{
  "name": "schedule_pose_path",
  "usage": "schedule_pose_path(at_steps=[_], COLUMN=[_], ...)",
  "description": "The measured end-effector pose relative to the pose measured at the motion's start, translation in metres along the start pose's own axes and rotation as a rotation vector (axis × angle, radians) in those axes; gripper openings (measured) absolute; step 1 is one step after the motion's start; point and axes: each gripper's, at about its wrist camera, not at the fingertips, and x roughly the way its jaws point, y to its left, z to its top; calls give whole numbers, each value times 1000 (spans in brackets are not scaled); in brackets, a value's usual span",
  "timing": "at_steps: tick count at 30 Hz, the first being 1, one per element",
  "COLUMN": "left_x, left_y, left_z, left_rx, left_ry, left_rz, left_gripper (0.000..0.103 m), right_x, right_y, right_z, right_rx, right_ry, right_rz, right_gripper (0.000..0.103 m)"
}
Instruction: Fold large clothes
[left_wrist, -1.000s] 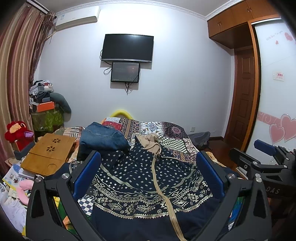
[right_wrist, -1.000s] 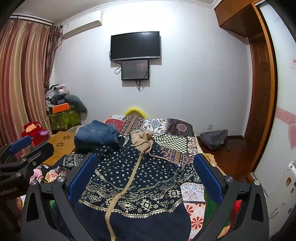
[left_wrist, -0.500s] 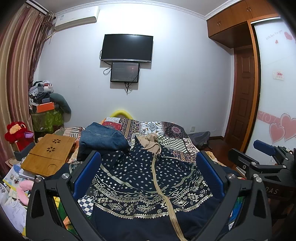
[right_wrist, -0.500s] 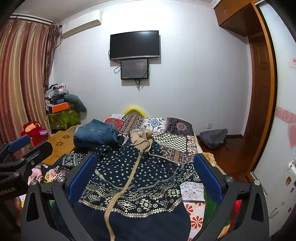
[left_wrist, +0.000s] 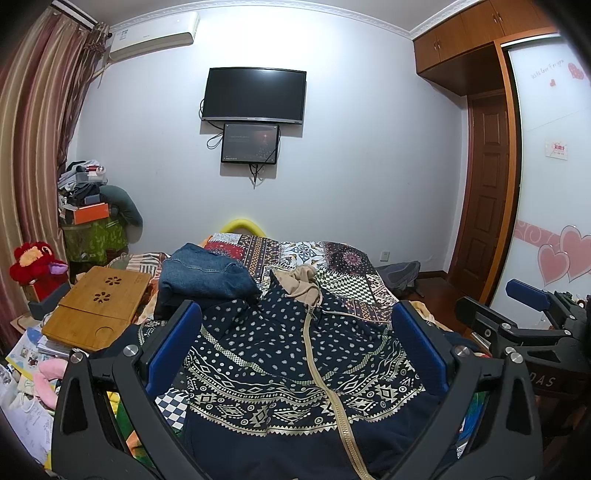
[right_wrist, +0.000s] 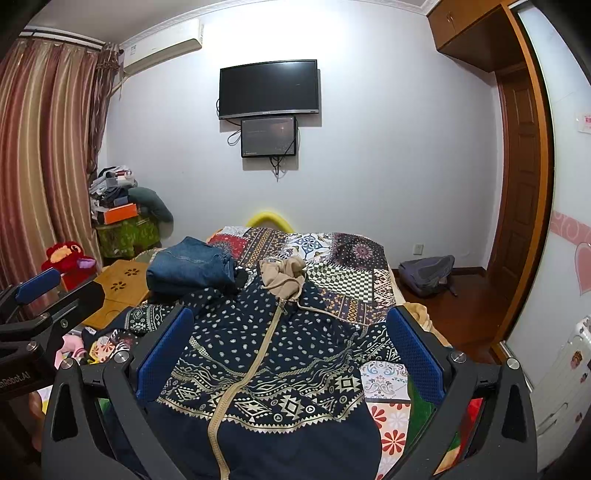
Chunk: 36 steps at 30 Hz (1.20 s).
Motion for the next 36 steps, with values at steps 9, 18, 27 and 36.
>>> schedule_pose_path(at_steps=[9,18,27,36], left_x=[1,19,62,119], left_y=[1,21,77,150], left_z=[1,7,9,-9], left_rx=[0,-22,-97,-168], left_ry=[3,23,84,200], left_rz=[5,57,201,394], left_gripper=[103,103,103,103], right_x=[1,18,58,117], right_y=[0,0,-8,-16], right_z=[-1,6,11,12], right_rx=[1,-16,-2,16], right_ry=[2,33,94,198], right_rz=[3,8,15,20], right_gripper=[103,103,103,103])
